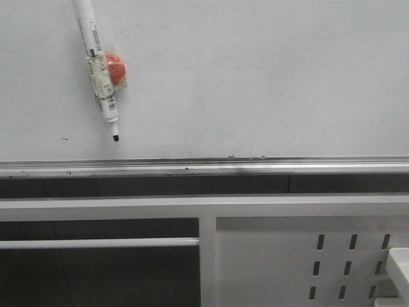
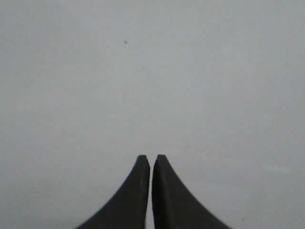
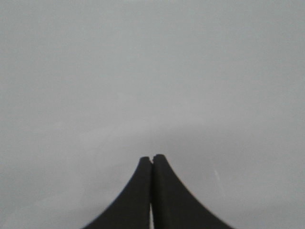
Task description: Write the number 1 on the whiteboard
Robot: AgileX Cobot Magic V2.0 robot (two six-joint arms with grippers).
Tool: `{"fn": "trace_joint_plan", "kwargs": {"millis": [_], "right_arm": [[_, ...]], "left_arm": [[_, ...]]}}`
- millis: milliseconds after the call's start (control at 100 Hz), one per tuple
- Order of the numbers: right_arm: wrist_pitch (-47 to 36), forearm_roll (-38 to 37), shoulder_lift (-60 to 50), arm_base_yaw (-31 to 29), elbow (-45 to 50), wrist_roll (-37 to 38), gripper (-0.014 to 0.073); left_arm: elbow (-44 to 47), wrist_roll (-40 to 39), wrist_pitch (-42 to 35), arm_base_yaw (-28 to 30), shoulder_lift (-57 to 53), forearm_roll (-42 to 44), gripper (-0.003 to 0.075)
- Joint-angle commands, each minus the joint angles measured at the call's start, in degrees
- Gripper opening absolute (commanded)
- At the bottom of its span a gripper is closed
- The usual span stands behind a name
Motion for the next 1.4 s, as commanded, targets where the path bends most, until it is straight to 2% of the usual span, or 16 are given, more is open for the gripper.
{"fn": "trace_joint_plan", "kwargs": {"millis": [0, 100, 220, 350, 420, 490, 590, 640, 700, 780, 900, 950, 1010, 1100, 1250, 1390], "right_arm": [[-6.02, -0.04, 0.46, 0.08, -2.15, -0.21, -0.006], [-6.42, -0.04, 0.35, 0.08, -2.15, -0.21, -0.006], [1.31, -0.04, 0.35, 0.13, -2.61, -0.21, -0.006], [10.19, -1.52, 0.35, 0.13, -2.61, -0.21, -0.006], [11.94, -1.52, 0.35, 0.57, -2.61, -0.21, -0.006], [11.94, -1.52, 0.35, 1.98, -2.61, -0.21, -0.006], [14.05, -1.52, 0.35, 4.64, -2.61, -0.21, -0.0057], [15.82, -1.52, 0.35, 5.74, -2.61, -0.21, -0.0057], [16.15, -1.27, 0.35, 6.54, -2.28, -0.21, -0.0057], [13.73, -0.5, 0.45, 6.66, -1.87, -0.21, -0.0058], [13.79, -0.04, 0.35, 6.66, -2.37, -0.21, -0.0059], [14.12, -0.04, 0.35, 6.66, -2.37, -0.21, -0.0059], [14.55, -0.04, 0.35, 6.89, -2.37, -0.21, -0.0059], [14.77, -0.04, 0.35, 7.38, -2.37, -0.21, -0.0059], [14.92, -0.04, 0.35, 8.28, -2.37, -0.21, -0.0059], [15.07, -0.04, 0.35, 8.68, -2.37, -0.32, -0.0059]], "left_arm": [[-2.16, 0.02, -4.07, 0.18, 0.69, 1.62, -0.002], [-2.16, -0.1, -1.06, -0.09, 0.69, 5.18, -0.0019], [-2.16, -1.4, 3.8, -2.14, 0.69, 12.81, -0.0019], [-2.16, -10.35, 3.09, -7.98, 0.69, 16.58, 0.0008], [-2.16, -14.01, 3.41, -12.74, 0.69, 20.6, 0.0077], [-1.6, -14.16, 3.86, -18.05, 0.69, 24.4, 0.0194], [-1.49, -14.66, 6.31, -25.87, 0.69, 23.63, 0.0383], [-1.49, -14.66, 8.51, -28.89, 0.69, 23.63, 0.0419], [-1.49, -14.54, 9.21, -31.64, 0.69, 23.99, 0.0416], [-1.49, -14.54, 7.49, -34.33, 0.69, 24.77, 0.0368], [-1.45, -14.79, 9.91, -34.84, 1.83, 23.61, 0.0277], [-0.97, -15.41, 11.94, -34.84, 2.76, 22.19, 0.0268], [0.5, -15.42, 9.03, -34.84, 3.69, 18.35, 0.0268], [4.89, -15.42, -2.7, -34.84, 5.48, 16.17, 0.0268], [12.66, -15.42, -16.41, -34.48, 11.37, 11.24, 0.0268], [15.89, -15.42, -28.53, -34.48, 19.29, 11.19, 0.0268]]}}
